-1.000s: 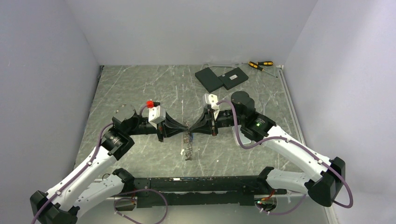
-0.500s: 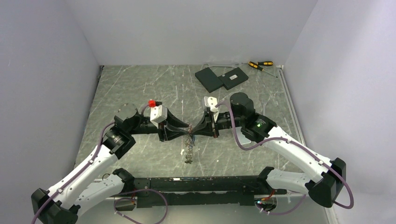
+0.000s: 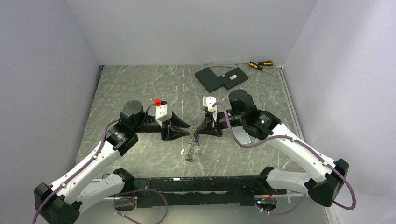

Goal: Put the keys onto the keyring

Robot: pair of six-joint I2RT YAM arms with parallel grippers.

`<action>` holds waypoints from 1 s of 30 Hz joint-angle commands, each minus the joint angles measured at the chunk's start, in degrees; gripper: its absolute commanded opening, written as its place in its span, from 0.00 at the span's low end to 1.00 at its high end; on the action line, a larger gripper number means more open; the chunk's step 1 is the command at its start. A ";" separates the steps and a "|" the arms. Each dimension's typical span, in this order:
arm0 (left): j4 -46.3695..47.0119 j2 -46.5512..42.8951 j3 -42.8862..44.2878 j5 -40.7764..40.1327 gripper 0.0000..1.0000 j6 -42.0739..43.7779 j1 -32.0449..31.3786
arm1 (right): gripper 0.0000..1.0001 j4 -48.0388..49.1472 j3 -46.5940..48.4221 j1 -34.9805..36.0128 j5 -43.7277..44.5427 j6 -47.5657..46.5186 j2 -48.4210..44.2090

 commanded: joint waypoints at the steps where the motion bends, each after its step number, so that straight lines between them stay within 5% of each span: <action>1: 0.01 0.79 2.54 1.52 0.40 0.72 0.09 | 0.00 -3.28 5.54 0.69 1.42 -3.01 0.54; 16: -0.14 2.40 2.55 3.29 0.29 0.66 -0.21 | 0.00 -5.10 8.02 4.79 4.92 -4.24 3.87; 30: -0.56 3.02 2.75 4.72 0.34 0.79 -0.59 | 0.00 -5.28 8.46 4.79 6.02 -4.48 3.42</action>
